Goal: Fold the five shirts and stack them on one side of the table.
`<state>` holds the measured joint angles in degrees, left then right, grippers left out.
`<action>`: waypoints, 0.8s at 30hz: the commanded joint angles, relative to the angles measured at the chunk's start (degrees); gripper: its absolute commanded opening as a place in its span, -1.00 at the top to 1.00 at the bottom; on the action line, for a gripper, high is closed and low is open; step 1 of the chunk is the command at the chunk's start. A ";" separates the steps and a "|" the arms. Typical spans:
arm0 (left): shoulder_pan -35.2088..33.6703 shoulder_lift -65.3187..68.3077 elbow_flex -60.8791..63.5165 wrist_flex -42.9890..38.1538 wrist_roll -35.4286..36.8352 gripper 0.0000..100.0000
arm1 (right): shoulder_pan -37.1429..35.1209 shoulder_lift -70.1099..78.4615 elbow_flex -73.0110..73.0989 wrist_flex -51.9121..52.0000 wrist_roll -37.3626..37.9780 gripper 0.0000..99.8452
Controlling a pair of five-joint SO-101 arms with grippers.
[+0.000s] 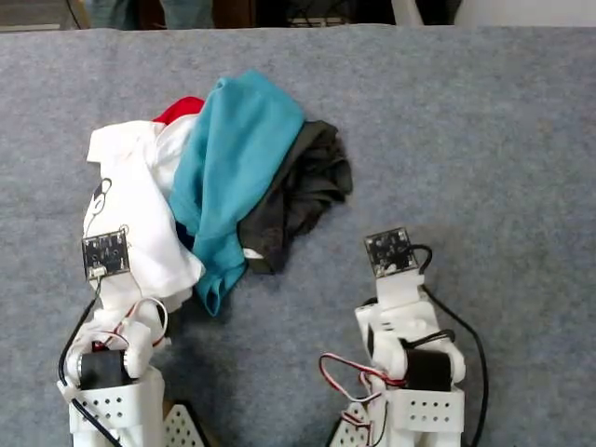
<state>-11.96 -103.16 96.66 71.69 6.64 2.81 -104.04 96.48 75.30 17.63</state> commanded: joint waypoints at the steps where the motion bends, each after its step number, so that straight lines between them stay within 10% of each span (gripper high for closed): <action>1: 0.04 -0.44 0.66 0.97 0.18 0.94 | -0.79 -3.47 0.04 -0.97 0.44 0.97; 5: 0.40 -0.44 0.48 0.79 -1.32 0.94 | -0.79 -3.47 0.04 -0.97 0.44 0.97; 10: -5.93 -0.26 -7.43 -3.78 -32.79 0.94 | -0.79 -3.47 0.04 -0.97 0.44 0.97; 17: -11.38 5.19 -27.91 -7.91 -27.78 0.92 | -0.79 -3.47 0.04 -0.97 0.44 0.97; 24: -11.03 37.98 -54.29 -0.35 -18.73 0.68 | -0.79 -3.47 0.04 -0.97 0.44 0.97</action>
<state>-22.86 -81.01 55.08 68.44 -17.80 2.81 -104.04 96.48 75.30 17.63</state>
